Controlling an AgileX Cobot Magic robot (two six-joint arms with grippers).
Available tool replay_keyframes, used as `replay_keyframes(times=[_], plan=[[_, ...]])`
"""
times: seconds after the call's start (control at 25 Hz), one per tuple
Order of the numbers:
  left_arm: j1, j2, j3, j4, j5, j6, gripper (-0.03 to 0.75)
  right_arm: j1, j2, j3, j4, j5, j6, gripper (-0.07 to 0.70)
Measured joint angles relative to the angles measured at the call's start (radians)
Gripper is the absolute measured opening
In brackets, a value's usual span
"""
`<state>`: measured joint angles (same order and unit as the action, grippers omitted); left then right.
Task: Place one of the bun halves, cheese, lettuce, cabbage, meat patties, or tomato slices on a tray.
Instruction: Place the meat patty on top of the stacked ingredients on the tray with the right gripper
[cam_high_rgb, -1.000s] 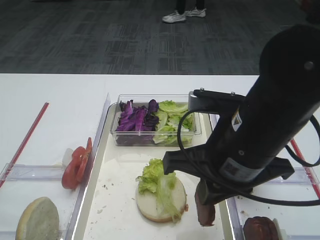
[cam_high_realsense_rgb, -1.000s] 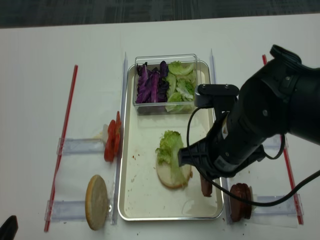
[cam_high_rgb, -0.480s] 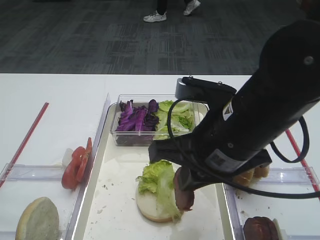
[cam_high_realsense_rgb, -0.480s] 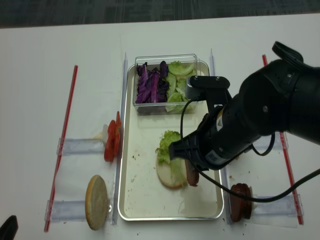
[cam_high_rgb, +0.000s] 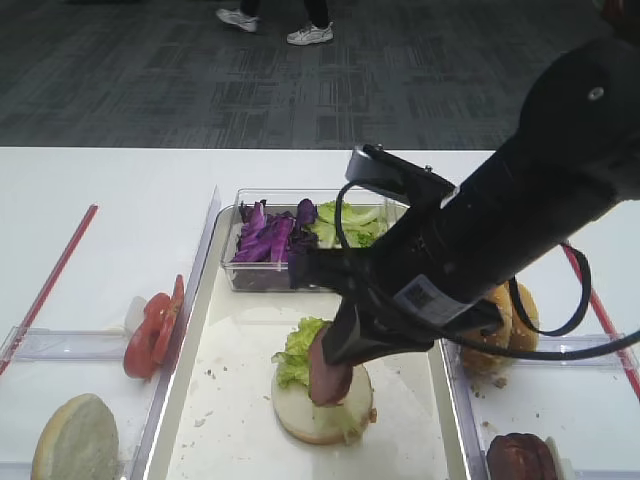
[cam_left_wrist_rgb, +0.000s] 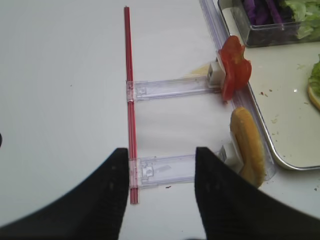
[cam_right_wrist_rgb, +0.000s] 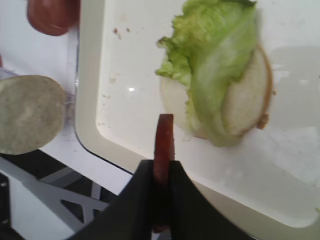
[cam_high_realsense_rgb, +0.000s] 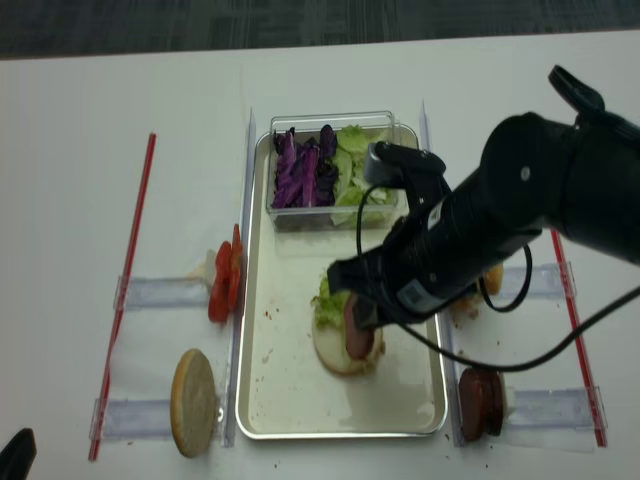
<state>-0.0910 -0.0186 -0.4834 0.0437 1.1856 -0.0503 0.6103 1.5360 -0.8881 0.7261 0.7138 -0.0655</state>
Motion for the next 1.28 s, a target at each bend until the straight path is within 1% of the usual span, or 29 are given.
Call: replay_keyframes(times=[0.12,0.32,0.52,0.64,0.8,0.88,1.08,1.28], plan=[[0.0,0.0,0.0,0.0,0.0,0.0,0.297,-0.054,0.023,0.0,0.161,0.035,-0.152,0.087],[0.0,0.0,0.0,0.0,0.0,0.0,0.297,-0.136,0.088,0.0,0.31,0.113,-0.319,0.087],[0.0,0.0,0.0,0.0,0.0,0.0,0.297,-0.159,0.156,0.0,0.442,0.164,-0.466,0.087],[0.0,0.0,0.0,0.0,0.0,0.0,0.297,-0.159,0.208,0.0,0.499,0.184,-0.516,0.087],[0.0,0.0,0.0,0.0,0.0,0.0,0.297,-0.159,0.253,0.0,0.527,0.182,-0.551,0.086],[0.0,0.0,0.0,0.0,0.0,0.0,0.297,-0.159,0.254,0.0,0.53,0.168,-0.562,0.086],[0.0,0.0,0.0,0.0,0.0,0.0,0.297,-0.159,0.254,0.0,0.547,0.104,-0.566,0.086],[0.0,0.0,0.0,0.0,0.0,0.0,0.297,-0.173,0.277,0.0,0.549,0.09,-0.566,0.086]])
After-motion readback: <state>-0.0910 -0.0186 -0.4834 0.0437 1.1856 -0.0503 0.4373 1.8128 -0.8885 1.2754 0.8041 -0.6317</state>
